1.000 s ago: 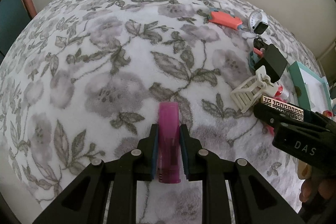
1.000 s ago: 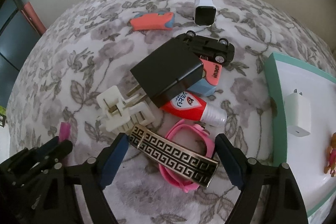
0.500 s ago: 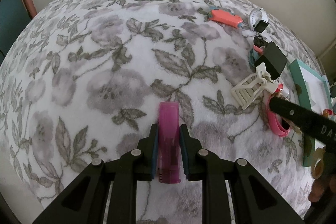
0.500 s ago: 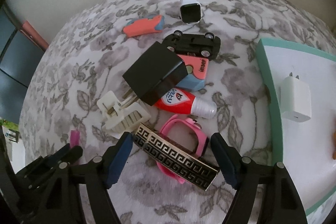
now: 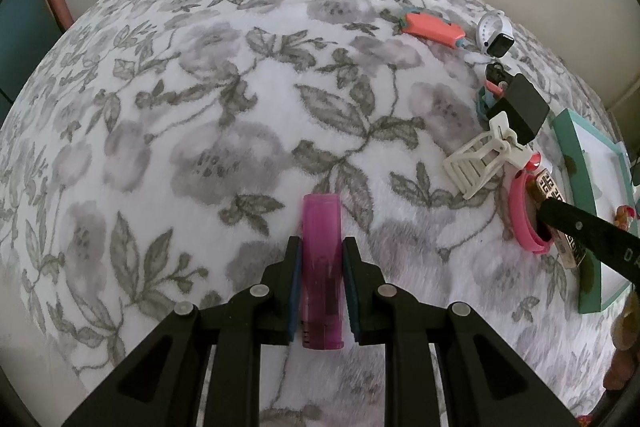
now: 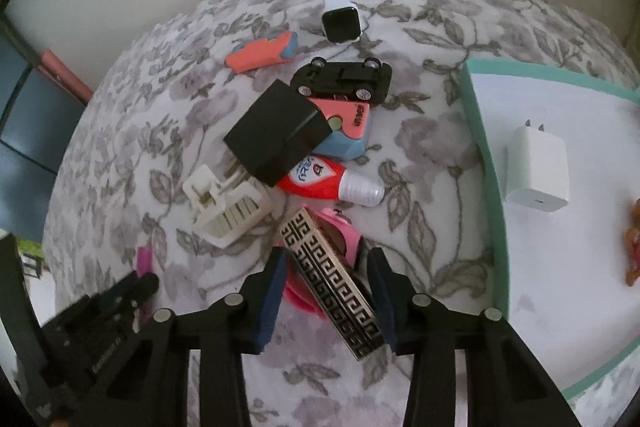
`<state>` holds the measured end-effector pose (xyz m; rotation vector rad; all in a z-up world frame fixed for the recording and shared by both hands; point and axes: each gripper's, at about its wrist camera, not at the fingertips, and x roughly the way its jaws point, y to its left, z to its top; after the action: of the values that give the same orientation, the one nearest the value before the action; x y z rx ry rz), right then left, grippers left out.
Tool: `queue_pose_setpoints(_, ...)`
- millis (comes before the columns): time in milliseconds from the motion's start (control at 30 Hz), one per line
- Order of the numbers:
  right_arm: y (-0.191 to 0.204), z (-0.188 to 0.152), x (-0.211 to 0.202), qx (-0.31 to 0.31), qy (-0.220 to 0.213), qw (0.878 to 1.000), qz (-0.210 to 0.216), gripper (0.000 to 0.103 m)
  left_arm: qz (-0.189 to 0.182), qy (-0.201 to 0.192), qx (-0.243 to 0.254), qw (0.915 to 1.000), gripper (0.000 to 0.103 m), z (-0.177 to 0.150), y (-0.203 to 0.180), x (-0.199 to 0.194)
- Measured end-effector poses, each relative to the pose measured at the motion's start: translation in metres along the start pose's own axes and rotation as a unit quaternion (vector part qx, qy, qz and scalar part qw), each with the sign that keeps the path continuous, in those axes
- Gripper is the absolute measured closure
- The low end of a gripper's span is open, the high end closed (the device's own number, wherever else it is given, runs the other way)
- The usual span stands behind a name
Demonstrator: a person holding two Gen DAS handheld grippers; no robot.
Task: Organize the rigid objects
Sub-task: 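Grasp and lift the gold patterned bar with the right gripper while the left holds the pink tube, then carry the pink tube with the left gripper while the right carries the gold bar over the tray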
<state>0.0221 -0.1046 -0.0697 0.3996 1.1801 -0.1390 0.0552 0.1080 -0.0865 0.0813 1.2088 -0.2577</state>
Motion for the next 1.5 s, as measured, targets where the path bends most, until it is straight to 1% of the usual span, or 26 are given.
queue_pose_setpoints(67,0.001,-0.002,-0.003,-0.008,0.002,1.000,-0.005,0.070,0.003,0.000,0.003,1.0000,0.083,-0.001,0.000,0.000)
queue_pose_setpoints(200,0.002,-0.007,-0.004,-0.025,0.007,1.000,-0.017,0.073,0.007,0.005,0.007,0.9999,0.083,-0.001,-0.003,0.000)
queue_pose_setpoints(333,-0.002,-0.009,-0.007,-0.012,0.007,1.000,-0.008,0.078,-0.004,0.019,-0.007,0.9998,0.083,0.003,0.002,-0.002)
queue_pose_setpoints(533,-0.007,-0.010,-0.017,0.003,0.004,1.000,0.008,0.078,-0.017,0.027,-0.031,0.9990,0.083,0.010,0.012,-0.013)
queue_pose_setpoints(700,-0.014,-0.009,-0.033,0.023,-0.013,0.999,0.032,0.078,-0.035,0.011,-0.032,0.9988,0.083,0.023,0.008,-0.039)
queue_pose_setpoints(800,-0.019,-0.010,-0.043,0.039,-0.022,0.998,0.045,0.078,-0.041,-0.002,-0.024,0.9989,0.083,0.032,-0.004,-0.057)
queue_pose_setpoints(900,-0.027,-0.010,-0.053,0.055,-0.033,0.997,0.047,0.078,-0.051,-0.010,-0.011,0.9986,0.083,0.037,-0.024,-0.072)
queue_pose_setpoints(1033,-0.038,-0.010,-0.067,0.067,-0.051,0.996,0.029,0.078,-0.059,-0.021,0.019,0.9979,0.083,0.043,-0.063,-0.089)
queue_pose_setpoints(1167,-0.060,-0.009,-0.081,0.091,-0.066,0.994,0.005,0.078,-0.073,-0.027,0.049,0.9958,0.083,0.046,-0.107,-0.101)
queue_pose_setpoints(1300,-0.089,-0.008,-0.092,0.128,-0.078,0.988,-0.026,0.078,-0.082,-0.028,0.087,0.9924,0.083,0.047,-0.152,-0.105)
queue_pose_setpoints(1367,-0.104,-0.008,-0.098,0.145,-0.083,0.985,-0.035,0.078,-0.086,-0.025,0.104,0.9906,0.083,0.046,-0.177,-0.103)
queue_pose_setpoints(1500,-0.133,-0.009,-0.108,0.183,-0.091,0.978,-0.049,0.078,-0.097,-0.017,0.126,0.9871,0.083,0.043,-0.213,-0.097)
